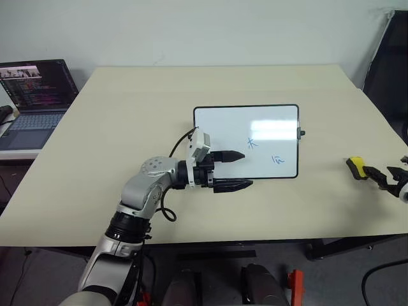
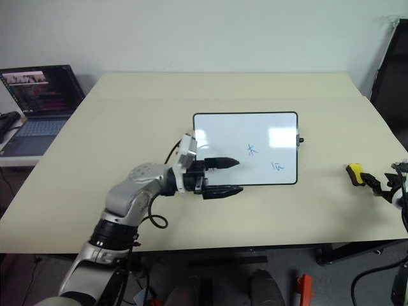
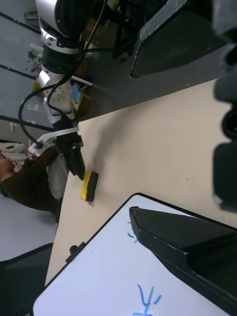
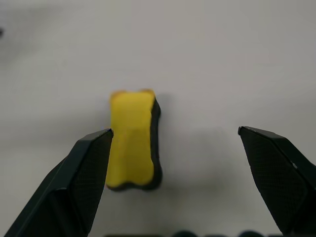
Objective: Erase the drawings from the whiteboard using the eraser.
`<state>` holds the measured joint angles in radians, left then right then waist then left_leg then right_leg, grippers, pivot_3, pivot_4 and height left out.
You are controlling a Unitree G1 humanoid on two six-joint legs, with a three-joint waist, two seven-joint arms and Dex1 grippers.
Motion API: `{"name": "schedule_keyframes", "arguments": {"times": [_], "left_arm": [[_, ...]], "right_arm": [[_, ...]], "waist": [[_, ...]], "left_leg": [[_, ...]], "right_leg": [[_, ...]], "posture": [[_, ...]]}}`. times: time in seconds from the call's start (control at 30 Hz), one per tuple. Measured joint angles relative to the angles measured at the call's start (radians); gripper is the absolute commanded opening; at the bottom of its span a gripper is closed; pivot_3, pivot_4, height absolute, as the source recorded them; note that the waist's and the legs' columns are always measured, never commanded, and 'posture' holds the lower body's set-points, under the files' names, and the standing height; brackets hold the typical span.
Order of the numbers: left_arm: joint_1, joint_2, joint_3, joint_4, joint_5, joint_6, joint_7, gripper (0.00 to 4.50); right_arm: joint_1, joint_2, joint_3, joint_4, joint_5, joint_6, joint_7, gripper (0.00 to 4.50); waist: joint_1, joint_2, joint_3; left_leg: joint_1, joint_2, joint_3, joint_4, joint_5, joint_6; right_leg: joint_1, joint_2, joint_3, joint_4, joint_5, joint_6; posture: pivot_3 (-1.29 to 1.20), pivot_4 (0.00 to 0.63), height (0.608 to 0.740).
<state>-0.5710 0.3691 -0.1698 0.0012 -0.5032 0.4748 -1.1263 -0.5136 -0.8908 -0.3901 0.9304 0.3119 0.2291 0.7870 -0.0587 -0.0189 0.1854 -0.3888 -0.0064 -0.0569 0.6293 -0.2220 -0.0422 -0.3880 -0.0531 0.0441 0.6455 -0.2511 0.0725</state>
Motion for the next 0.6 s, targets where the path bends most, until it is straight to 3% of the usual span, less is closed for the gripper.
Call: {"name": "schedule_keyframes", "arguments": {"times": [0.4, 0.5, 0.6], "left_arm": [[0.011, -0.012, 0.001, -0.012, -0.004, 0.006, 0.025, 4.5], [0.011, -0.018, 0.001, -0.012, -0.006, 0.016, 0.034, 4.5], [0.012, -0.018, 0.001, -0.014, -0.006, 0.02, 0.038, 4.5]], "right_arm": [[-0.03, 0.001, 0.04, 0.083, -0.047, -0.005, 0.018, 4.44], [-0.035, 0.006, 0.04, 0.096, -0.05, -0.01, 0.016, 3.87], [-0.039, 0.012, 0.043, 0.099, -0.057, -0.021, 0.012, 2.76]], "waist": [[0.005, 0.0, 0.0], [0.004, 0.0, 0.0], [0.004, 0.0, 0.0]], "left_leg": [[-0.001, 0.0, 0.0, 0.0, 0.0, 0.0], [-0.001, 0.0, 0.0, 0.0, 0.0, 0.0], [-0.001, 0.0, 0.0, 0.0, 0.0, 0.0]], "right_leg": [[0.0, 0.0, 0.0, -0.001, 0.003, -0.004], [0.0, 0.0, 0.0, -0.001, 0.003, -0.004], [0.0, 0.0, 0.0, -0.001, 0.003, -0.004]], "posture": [[0.0, 0.15, 0.74], [0.0, 0.15, 0.74], [0.0, 0.15, 0.74]]}}
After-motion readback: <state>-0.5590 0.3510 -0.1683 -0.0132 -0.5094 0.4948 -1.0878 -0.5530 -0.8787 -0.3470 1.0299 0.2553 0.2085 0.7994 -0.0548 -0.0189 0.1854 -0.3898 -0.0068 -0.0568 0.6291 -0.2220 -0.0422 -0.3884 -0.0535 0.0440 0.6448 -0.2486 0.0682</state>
